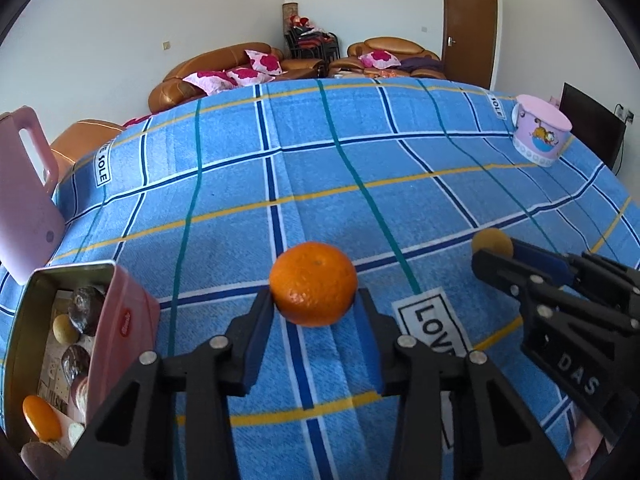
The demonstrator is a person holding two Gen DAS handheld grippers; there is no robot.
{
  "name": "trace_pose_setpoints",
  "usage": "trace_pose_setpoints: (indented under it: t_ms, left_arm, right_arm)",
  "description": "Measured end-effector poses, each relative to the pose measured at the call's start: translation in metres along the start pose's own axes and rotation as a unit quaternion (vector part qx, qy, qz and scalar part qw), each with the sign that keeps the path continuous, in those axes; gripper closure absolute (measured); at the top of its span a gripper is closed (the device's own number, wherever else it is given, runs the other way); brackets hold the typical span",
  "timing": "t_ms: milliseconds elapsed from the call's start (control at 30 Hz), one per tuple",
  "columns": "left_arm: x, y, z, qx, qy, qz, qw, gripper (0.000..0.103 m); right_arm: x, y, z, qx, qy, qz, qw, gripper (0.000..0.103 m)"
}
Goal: Organize fruits
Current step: 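Grasp the orange with the left tool while the right tool grasps the small yellow-green fruit, then lift and hold the orange and the small round fruit above the bedspread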
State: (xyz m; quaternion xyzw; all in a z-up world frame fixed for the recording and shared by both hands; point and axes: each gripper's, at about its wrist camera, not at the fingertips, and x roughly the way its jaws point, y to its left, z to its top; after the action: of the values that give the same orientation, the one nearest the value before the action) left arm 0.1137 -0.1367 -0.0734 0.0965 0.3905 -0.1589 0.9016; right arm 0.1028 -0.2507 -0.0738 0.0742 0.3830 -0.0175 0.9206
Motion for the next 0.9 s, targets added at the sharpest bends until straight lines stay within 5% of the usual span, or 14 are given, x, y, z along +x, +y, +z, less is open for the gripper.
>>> trace_pose_setpoints:
  t_ms: [900]
  left_arm:
    - [-0.039, 0.020, -0.021, -0.033, -0.066, 0.031, 0.9968, 0.069]
  right_arm:
    - [-0.019, 0.009, -0.003, -0.028, -0.045, 0.013, 0.999, 0.074]
